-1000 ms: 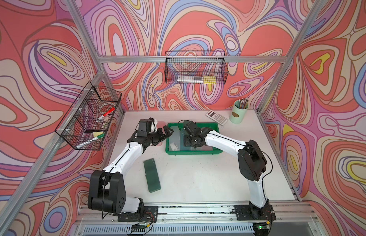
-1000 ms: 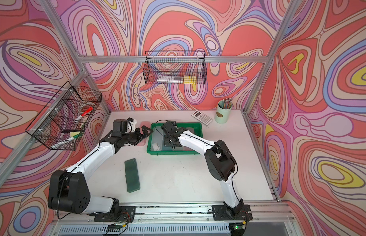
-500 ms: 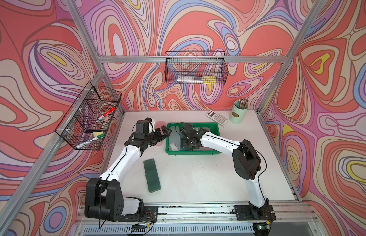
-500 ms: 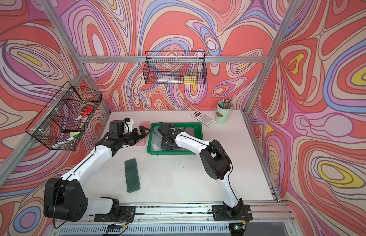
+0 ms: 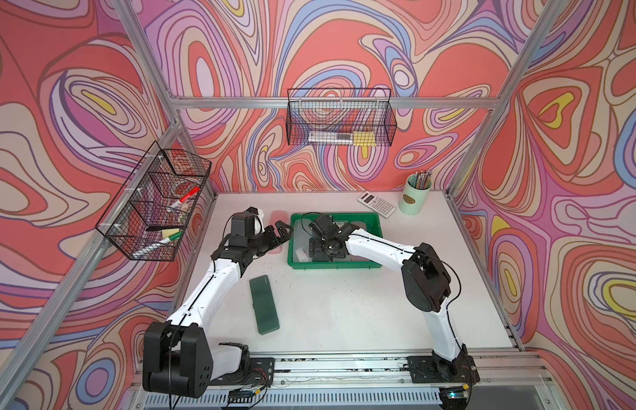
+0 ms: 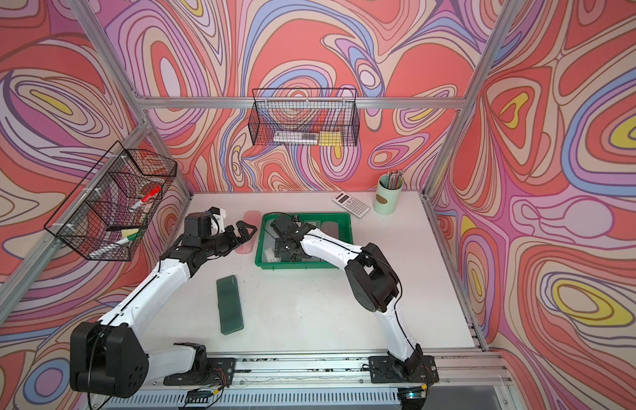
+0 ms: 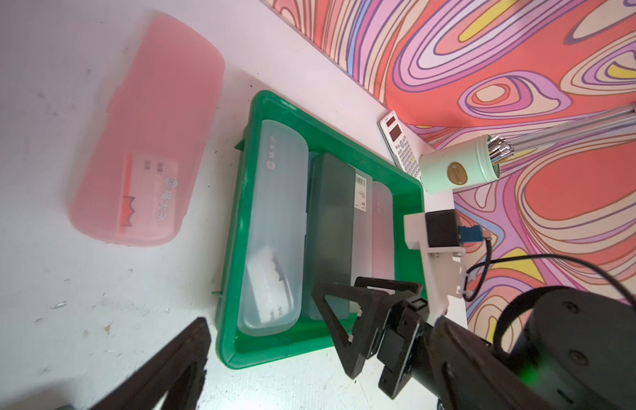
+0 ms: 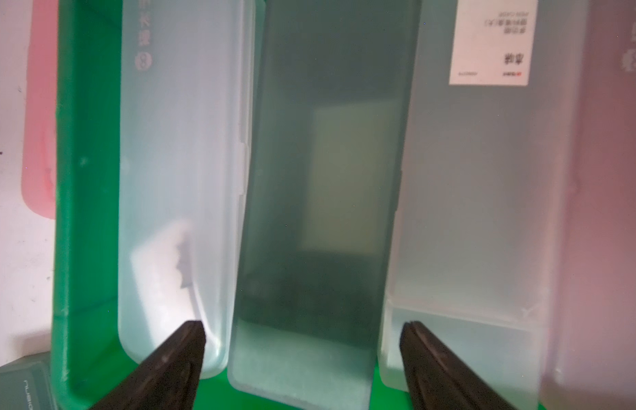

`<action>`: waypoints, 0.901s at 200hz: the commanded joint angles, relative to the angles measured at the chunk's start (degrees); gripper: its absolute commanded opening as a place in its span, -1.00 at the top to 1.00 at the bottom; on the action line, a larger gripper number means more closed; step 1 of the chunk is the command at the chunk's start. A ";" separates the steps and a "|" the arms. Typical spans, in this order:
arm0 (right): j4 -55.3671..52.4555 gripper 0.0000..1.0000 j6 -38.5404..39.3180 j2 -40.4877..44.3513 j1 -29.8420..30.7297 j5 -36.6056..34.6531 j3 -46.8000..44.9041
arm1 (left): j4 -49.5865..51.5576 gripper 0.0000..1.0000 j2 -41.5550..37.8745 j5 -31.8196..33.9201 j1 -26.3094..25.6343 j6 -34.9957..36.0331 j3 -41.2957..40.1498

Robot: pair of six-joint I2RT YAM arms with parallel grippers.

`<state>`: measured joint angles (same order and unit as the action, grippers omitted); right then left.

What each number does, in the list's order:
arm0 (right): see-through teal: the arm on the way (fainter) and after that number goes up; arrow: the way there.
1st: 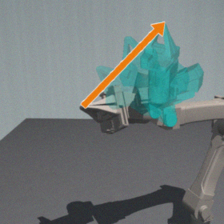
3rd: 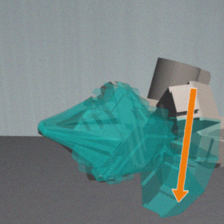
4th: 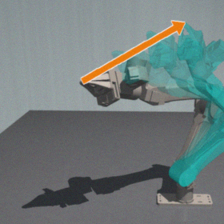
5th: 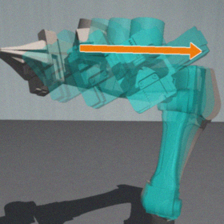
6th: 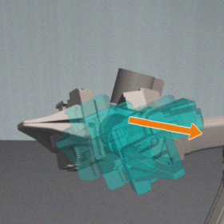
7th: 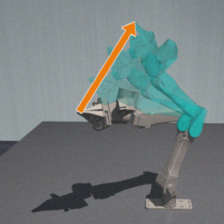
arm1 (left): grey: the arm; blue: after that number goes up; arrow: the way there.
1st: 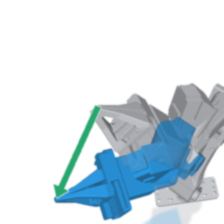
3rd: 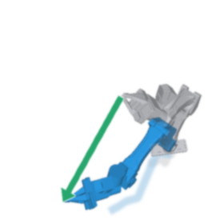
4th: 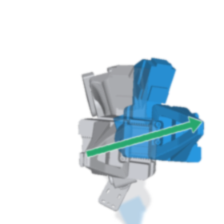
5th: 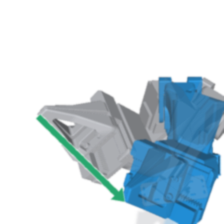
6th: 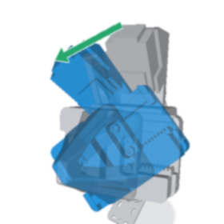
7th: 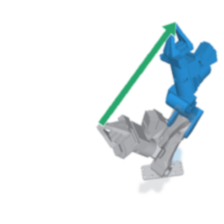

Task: Put the pencil case into the storage box
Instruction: Place the pencil case at the storage box, then pick up the pencil case from the center of the board.

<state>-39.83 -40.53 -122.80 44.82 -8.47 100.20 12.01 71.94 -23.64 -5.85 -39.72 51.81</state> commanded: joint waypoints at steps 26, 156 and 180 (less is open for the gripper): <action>2.69 -0.83 1.81 2.35 0.27 0.82 -0.49 | 5.46 -0.99 -6.67 5.34 1.69 -0.32 -3.81; 9.26 -0.92 4.01 23.29 0.27 -4.17 -17.76 | 26.18 -0.99 -24.57 16.85 0.39 -4.90 -16.96; 7.71 -0.94 5.12 27.52 0.23 -4.87 -21.37 | 30.95 -0.98 -28.03 20.02 -2.51 -6.90 -18.79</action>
<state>-31.70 -36.97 -98.76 44.82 -11.57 82.06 35.40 46.83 -8.08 -5.96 -44.91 34.79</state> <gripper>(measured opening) 0.964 0.993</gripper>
